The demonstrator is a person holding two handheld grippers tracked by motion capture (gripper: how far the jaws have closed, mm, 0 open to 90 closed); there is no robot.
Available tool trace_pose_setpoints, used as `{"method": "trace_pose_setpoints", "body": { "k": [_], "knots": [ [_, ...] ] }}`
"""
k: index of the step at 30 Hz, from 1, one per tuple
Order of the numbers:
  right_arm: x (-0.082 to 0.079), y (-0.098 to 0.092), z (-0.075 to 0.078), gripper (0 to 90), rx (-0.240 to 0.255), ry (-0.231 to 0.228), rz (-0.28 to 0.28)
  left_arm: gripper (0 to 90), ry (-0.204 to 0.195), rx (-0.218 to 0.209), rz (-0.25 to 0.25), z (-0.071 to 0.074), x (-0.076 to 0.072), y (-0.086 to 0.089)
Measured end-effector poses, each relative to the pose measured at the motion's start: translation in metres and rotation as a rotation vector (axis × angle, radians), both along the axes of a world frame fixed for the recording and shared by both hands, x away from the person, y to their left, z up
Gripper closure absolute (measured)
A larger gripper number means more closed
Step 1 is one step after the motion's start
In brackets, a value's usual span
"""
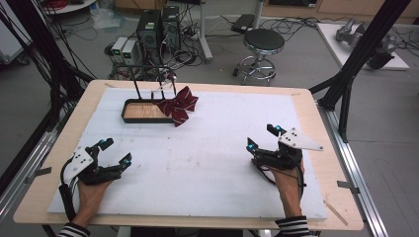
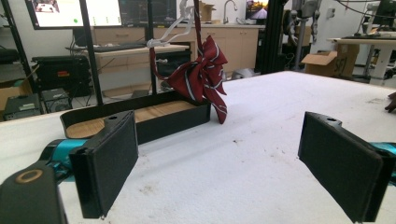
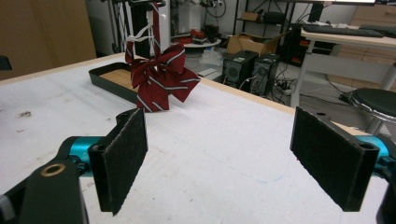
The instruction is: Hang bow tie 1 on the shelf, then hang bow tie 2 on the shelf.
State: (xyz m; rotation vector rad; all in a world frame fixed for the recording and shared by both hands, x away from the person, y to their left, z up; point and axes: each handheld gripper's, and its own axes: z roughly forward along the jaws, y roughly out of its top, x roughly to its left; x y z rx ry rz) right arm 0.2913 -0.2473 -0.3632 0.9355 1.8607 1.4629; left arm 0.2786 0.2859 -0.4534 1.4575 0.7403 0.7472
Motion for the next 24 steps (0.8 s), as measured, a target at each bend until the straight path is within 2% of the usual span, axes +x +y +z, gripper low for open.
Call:
{"method": "trace_pose_setpoints", "body": {
  "k": [8, 24],
  "knots": [
    [-0.0024, -0.0015, -0.0009, 18.2, 0.007, -0.006, 0.002, 12.5, 0.005, -0.001, 0.001, 0.0000, 0.0002, 0.0005],
    [-0.0014, -0.0089, -0.0044, 18.2, -0.004, 0.023, -0.012, 12.5, 0.009, -0.004, 0.000, 0.0000, 0.0005, 0.0010]
  ]
}}
